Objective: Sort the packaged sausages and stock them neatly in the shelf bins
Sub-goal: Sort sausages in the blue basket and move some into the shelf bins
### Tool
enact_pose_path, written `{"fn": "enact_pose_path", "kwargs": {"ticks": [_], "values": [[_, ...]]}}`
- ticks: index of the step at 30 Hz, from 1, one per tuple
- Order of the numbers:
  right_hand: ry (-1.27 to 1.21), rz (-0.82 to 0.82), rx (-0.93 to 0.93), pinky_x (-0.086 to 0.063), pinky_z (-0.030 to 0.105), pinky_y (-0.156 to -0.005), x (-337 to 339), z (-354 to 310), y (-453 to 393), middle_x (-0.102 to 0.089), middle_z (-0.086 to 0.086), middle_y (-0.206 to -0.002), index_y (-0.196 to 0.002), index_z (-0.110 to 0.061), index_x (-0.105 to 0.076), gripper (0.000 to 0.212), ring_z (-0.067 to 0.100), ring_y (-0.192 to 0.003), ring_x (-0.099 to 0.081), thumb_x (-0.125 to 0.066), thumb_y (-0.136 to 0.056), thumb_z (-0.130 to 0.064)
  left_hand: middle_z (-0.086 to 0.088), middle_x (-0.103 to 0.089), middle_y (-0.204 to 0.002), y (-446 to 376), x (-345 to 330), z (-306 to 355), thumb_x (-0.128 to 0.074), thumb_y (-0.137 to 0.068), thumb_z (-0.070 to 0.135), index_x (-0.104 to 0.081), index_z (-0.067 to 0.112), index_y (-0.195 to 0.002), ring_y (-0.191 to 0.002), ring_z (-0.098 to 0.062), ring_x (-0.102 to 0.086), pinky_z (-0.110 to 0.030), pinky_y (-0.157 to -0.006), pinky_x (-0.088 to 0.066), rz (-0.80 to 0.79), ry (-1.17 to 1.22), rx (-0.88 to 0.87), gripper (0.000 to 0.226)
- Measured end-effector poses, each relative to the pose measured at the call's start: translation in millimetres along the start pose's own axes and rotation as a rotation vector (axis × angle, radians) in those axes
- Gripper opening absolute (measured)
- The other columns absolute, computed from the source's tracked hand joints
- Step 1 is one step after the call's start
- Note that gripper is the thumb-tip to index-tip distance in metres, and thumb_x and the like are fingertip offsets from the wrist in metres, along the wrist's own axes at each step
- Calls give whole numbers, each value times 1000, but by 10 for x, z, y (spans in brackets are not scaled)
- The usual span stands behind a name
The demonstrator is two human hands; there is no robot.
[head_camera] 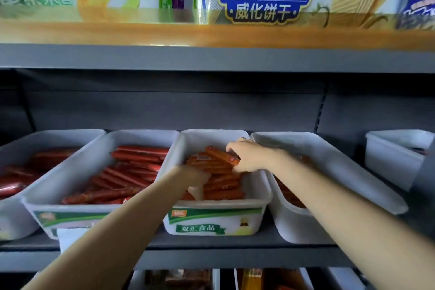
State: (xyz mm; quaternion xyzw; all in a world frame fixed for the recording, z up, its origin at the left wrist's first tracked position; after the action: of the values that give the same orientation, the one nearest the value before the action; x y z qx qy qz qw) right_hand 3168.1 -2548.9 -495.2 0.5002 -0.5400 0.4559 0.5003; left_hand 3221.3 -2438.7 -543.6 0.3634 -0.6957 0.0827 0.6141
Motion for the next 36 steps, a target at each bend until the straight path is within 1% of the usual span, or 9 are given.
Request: {"fn": "enact_pose_path", "kwargs": {"ticks": [3,6,10,13,21,26,29,33,36], "values": [[64,-78,-28,-43,35,-75,-92,-20,-338,-44,11,-110,-121,-8,-46,39,26,-91,-50,-59,-85,-17,-4,-56,-123,-193,-196,-153,-81,-60,50,-48,14,-123,-107,-17,-53,-22,-94,-42,-30,211,84,79],[111,-125,-74,-46,36,-82,-154,61,-632,-49,10,-119,-130,-16,-40,51,27,-105,-52,-59,-84,-23,-4,-57,-122,-201,-114,-210,-72,-77,21,-48,15,-126,-110,-24,-54,-32,-98,-43,93,285,86,55],[171,-174,-139,-47,38,-93,-138,217,-913,-48,3,-136,-139,-21,-33,62,26,-114,-52,-58,-84,-35,-3,-58,-117,-353,-57,-345,-55,-89,43,-47,15,-123,-100,-23,-58,-27,-91,-46,398,149,43,44],[149,-283,-133,-48,36,-86,-218,264,-1054,-55,-2,-118,-128,-22,-42,50,22,-106,-53,-58,-85,-41,-7,-57,-119,-332,10,-303,-47,-95,41,-45,12,-124,-100,-24,-58,-21,-86,-46,477,43,-26,41],[265,-378,-174,-50,40,-90,-296,223,-1170,-57,-1,-123,-127,-25,-51,60,25,-108,-58,-62,-76,-54,-12,-51,-129,-277,18,-334,-60,-86,40,-41,11,-132,-117,-29,-51,-33,-90,-41,373,282,78,58],[252,-453,-191,-53,42,-89,-362,225,-1232,-68,-5,-103,-108,-30,-65,82,22,-94,-67,-69,-39,-73,-9,-57,-120,-199,-4,-227,-75,-73,27,-53,13,-120,-108,-27,-56,-34,-90,-46,259,361,-104,54],[260,-488,-194,-52,42,-89,-427,248,-1236,-68,-3,-104,-110,-29,-64,88,23,-93,-67,-67,-34,-74,-7,-59,-116,-198,-28,-226,-76,-72,25,-55,14,-117,-104,-25,-57,-34,-90,-47,220,406,-148,51],[295,-439,-234,-51,38,-88,-448,164,-1123,-65,2,-102,-108,-19,-63,64,26,-93,-64,-65,-61,-62,-7,-59,-117,-151,-45,-253,-77,-71,24,-56,15,-117,-104,-25,-57,-38,-94,-47,199,403,-147,52],[263,-321,-220,-46,33,-76,-488,135,-1020,-56,11,-107,-111,-11,-56,28,29,-90,-55,-56,-87,-26,-4,-57,-122,-153,-26,-296,-78,-69,25,-52,19,-125,-108,-23,-56,-37,-96,-47,242,380,-110,61]]}}
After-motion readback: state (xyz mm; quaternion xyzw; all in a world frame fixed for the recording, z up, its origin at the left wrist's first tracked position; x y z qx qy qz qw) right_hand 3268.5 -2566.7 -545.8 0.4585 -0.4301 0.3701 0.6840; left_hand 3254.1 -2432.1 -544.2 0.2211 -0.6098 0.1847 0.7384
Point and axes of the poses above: each hand's wrist, its own y-axis away from the middle knuckle, its own x-axis out of the back of the hand, z = x × y, the point moved 5 cm from there along -y, towards the middle knuckle
